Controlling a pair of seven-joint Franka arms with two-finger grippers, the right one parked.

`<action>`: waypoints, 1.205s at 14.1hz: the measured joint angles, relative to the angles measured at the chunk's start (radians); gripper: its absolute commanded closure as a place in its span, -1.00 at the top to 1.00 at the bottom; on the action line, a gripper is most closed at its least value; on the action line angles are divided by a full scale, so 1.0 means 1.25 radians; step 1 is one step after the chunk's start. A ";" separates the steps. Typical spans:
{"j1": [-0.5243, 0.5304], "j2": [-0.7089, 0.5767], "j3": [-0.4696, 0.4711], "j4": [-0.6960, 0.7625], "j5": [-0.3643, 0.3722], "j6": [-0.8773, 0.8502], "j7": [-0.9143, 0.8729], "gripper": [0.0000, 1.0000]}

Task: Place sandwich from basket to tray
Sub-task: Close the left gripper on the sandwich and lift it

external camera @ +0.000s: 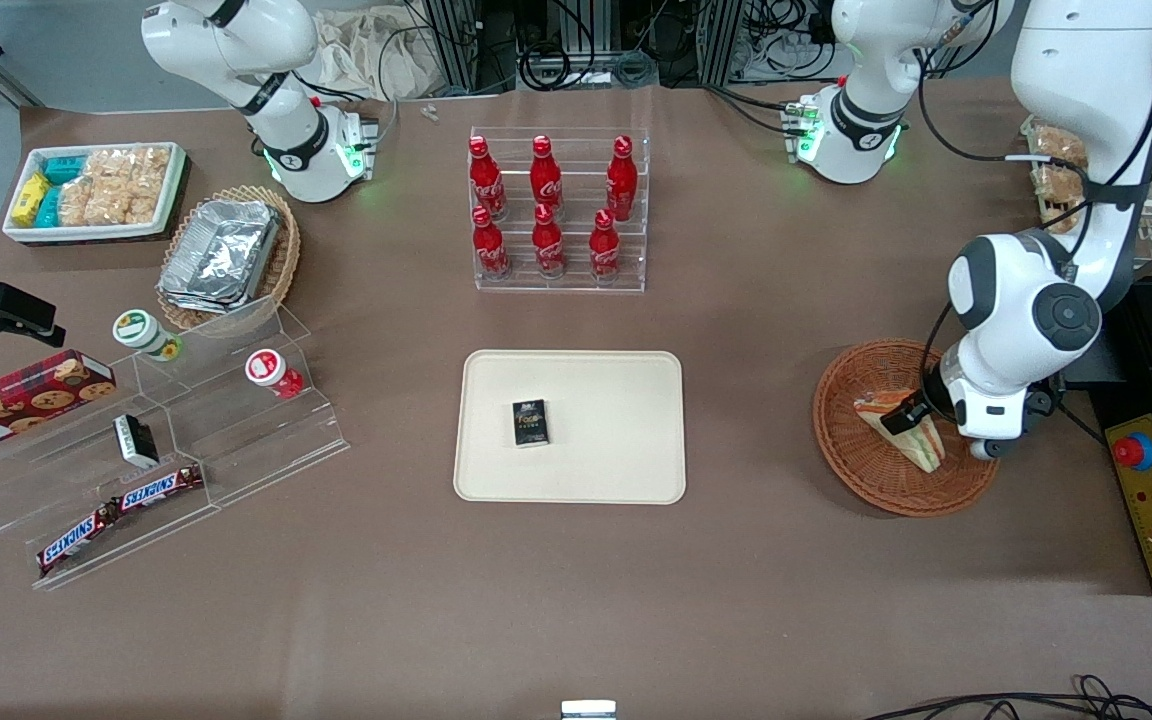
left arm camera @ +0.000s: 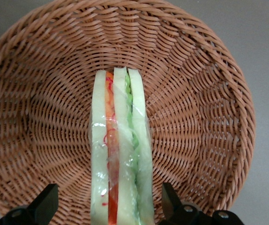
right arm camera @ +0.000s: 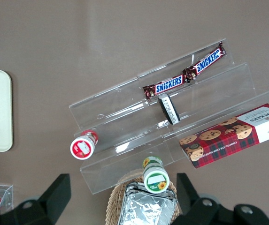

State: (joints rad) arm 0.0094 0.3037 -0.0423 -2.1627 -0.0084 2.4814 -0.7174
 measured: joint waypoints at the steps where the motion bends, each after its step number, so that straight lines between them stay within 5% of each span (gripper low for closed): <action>1: 0.000 0.008 0.000 0.000 0.000 0.009 -0.001 0.98; 3: 0.000 0.022 0.000 0.000 0.000 0.030 -0.002 0.98; 4: 0.000 0.028 0.000 0.000 0.000 0.035 -0.002 0.82; 7: 0.000 0.041 0.000 0.000 0.000 0.039 -0.002 -0.82; 8: 0.000 0.043 0.000 0.000 0.000 0.041 -0.002 -1.00; 14: 0.000 0.028 -0.001 0.009 0.000 0.040 0.001 -1.00; 17: -0.003 -0.045 -0.006 0.050 0.000 -0.103 0.019 -1.00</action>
State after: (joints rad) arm 0.0055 0.2474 -0.0495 -2.1004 -0.0078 2.3528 -0.6938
